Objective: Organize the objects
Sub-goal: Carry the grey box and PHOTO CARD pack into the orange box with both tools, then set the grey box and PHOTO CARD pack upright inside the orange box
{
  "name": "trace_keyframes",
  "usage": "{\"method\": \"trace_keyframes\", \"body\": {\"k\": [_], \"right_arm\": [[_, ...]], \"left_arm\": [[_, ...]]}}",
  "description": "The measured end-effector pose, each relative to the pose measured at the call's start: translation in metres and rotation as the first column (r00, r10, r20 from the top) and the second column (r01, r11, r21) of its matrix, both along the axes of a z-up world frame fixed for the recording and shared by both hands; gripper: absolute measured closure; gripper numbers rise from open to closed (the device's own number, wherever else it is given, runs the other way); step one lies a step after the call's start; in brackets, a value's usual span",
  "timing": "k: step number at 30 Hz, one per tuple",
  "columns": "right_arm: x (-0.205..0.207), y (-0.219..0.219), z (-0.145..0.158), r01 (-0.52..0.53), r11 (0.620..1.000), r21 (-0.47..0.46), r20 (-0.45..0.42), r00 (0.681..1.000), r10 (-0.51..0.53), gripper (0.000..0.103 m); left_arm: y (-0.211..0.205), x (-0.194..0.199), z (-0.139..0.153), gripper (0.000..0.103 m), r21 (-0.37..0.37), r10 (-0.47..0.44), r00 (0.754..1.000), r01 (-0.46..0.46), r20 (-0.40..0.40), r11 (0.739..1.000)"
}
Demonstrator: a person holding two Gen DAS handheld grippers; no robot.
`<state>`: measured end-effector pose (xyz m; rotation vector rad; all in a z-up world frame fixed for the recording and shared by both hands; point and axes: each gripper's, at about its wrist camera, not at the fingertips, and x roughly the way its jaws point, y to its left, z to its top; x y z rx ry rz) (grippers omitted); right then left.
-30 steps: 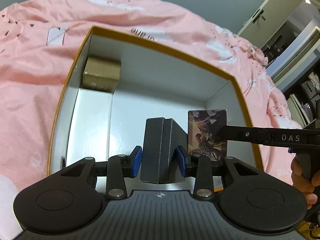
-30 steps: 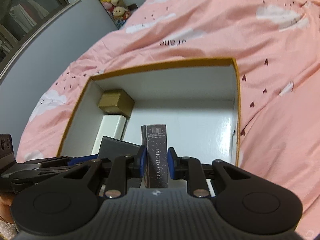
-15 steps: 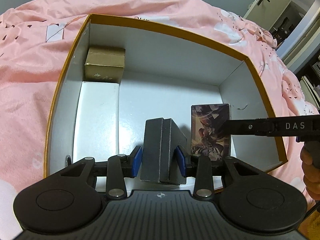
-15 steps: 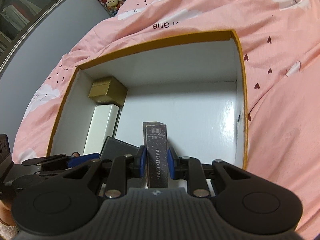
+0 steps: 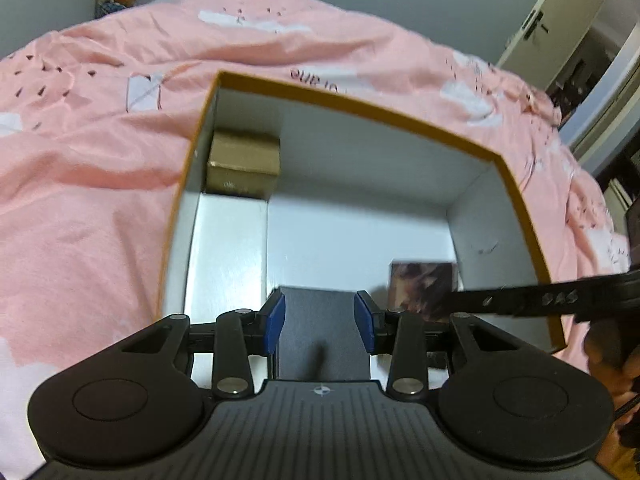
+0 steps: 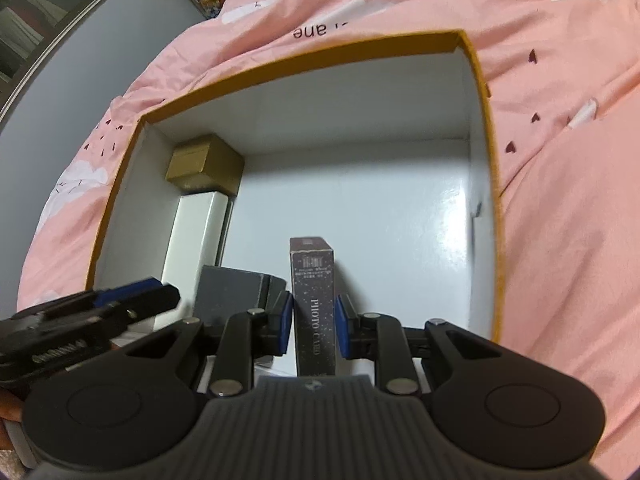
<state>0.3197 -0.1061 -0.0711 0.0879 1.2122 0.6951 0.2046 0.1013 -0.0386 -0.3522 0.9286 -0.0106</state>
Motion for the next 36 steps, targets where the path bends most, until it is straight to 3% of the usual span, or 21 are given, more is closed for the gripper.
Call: {"method": "trace_keyframes", "body": {"k": [8,9,11,12,15,19,22,23,24,30,32,33,36], "right_arm": [[0.006,0.010,-0.018,0.034,0.997,0.070,-0.132,0.991,-0.025,0.080],[0.009,0.008,-0.021,0.051,0.993,0.103,-0.169,0.985,-0.034,0.102],[0.014,0.005,-0.031,0.095,0.983,0.157,-0.265,0.963,-0.051,0.103],[0.014,0.005,-0.033,0.103,0.983,0.149,-0.272,0.960,-0.059,0.103],[0.010,0.012,-0.030,0.062,0.995,0.072,-0.188,0.981,-0.048,0.102],[0.008,0.013,-0.024,0.048,0.997,0.059,-0.156,0.987,-0.038,0.098],[0.004,0.013,-0.015,0.044,0.997,0.062,-0.110,0.993,-0.037,0.080],[0.002,0.012,-0.012,0.035,0.997,0.067,-0.094,0.995,-0.029,0.068],[0.000,0.015,-0.009,0.016,0.997,0.072,-0.076,0.997,-0.011,0.065],[-0.014,0.040,-0.011,-0.087,0.996,-0.005,-0.009,0.996,0.087,0.065],[-0.014,0.043,-0.016,-0.099,0.995,-0.017,-0.015,0.995,0.099,0.066],[-0.014,0.043,-0.018,-0.099,0.995,-0.019,-0.022,0.995,0.099,0.074],[-0.009,0.035,-0.021,-0.089,0.996,0.008,-0.053,0.995,0.089,0.076]], "left_arm": [[0.005,-0.001,0.003,0.058,-0.040,0.045,0.998,-0.044,0.032,0.998],[0.005,-0.001,0.003,0.058,-0.038,0.045,0.998,-0.044,0.034,0.998],[0.004,-0.001,0.002,0.058,-0.029,0.040,0.999,-0.040,0.029,0.999],[0.003,-0.001,0.001,0.058,-0.022,0.036,0.999,-0.036,0.029,0.999],[0.000,-0.002,0.000,0.058,-0.008,0.028,0.999,-0.028,0.025,1.000],[-0.001,-0.002,-0.002,0.058,0.002,0.024,0.999,-0.024,0.022,1.000],[-0.003,-0.001,-0.005,0.058,0.009,0.021,1.000,-0.021,0.018,1.000],[-0.004,0.000,-0.006,0.058,0.014,0.020,1.000,-0.020,0.015,1.000],[-0.005,0.000,-0.007,0.058,0.019,0.019,1.000,-0.019,0.012,1.000],[-0.006,-0.002,-0.009,0.058,0.022,0.021,1.000,-0.021,0.009,1.000],[-0.006,-0.002,-0.009,0.058,0.024,0.020,1.000,-0.020,0.008,1.000],[-0.007,-0.002,-0.009,0.058,0.028,0.018,1.000,-0.018,0.009,0.999],[-0.008,-0.002,-0.011,0.058,0.029,0.013,1.000,-0.013,0.003,1.000]]}}
